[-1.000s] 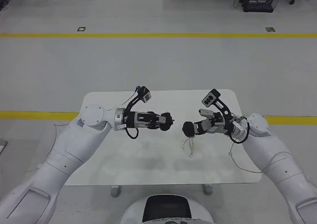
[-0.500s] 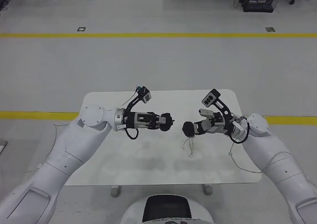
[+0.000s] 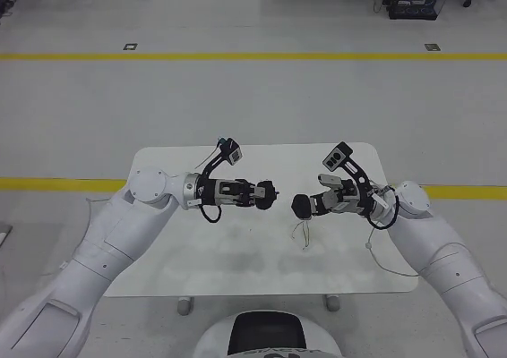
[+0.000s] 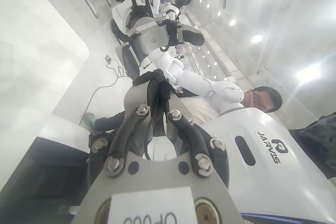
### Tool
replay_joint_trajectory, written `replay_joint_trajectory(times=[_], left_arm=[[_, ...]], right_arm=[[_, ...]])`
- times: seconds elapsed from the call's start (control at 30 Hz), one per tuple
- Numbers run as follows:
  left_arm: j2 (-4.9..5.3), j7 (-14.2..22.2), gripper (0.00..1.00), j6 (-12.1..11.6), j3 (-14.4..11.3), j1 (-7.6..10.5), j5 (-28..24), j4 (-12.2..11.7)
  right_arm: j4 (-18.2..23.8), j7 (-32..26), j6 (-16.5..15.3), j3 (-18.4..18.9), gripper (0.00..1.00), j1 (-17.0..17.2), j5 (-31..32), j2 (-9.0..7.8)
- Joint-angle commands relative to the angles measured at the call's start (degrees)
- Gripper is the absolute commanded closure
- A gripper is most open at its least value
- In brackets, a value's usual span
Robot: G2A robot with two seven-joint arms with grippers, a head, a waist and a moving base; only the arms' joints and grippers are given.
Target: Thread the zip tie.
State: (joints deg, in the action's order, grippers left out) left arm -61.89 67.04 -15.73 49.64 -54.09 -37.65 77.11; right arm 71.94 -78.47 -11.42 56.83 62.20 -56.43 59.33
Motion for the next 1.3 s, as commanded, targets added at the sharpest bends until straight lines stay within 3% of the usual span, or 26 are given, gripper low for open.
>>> replay_joint_trajectory(times=[0.0,0.87,0.97,1.13,1.27], left_arm=[[0.0,0.0,1.0,0.0,0.0,0.0,0.0,0.0],[0.0,0.0,1.0,0.0,0.0,0.0,0.0,0.0],[0.2,-2.0,1.0,0.39,-0.2,0.06,4.49,0.58],[1.09,-3.39,1.0,-0.73,1.96,-0.54,8.48,-0.35],[2.17,-3.29,1.0,-1.88,5.22,-1.6,9.2,-1.11]], right_arm=[[0.0,0.0,0.0,0.0,0.0,0.0,0.0,0.0],[0.0,0.0,0.0,0.0,0.0,0.0,0.0,0.0],[0.0,0.0,0.0,0.0,0.0,0.0,0.0,0.0],[0.0,0.0,0.0,0.0,0.0,0.0,0.0,0.0],[0.0,0.0,0.0,0.0,0.0,0.0,0.0,0.0]])
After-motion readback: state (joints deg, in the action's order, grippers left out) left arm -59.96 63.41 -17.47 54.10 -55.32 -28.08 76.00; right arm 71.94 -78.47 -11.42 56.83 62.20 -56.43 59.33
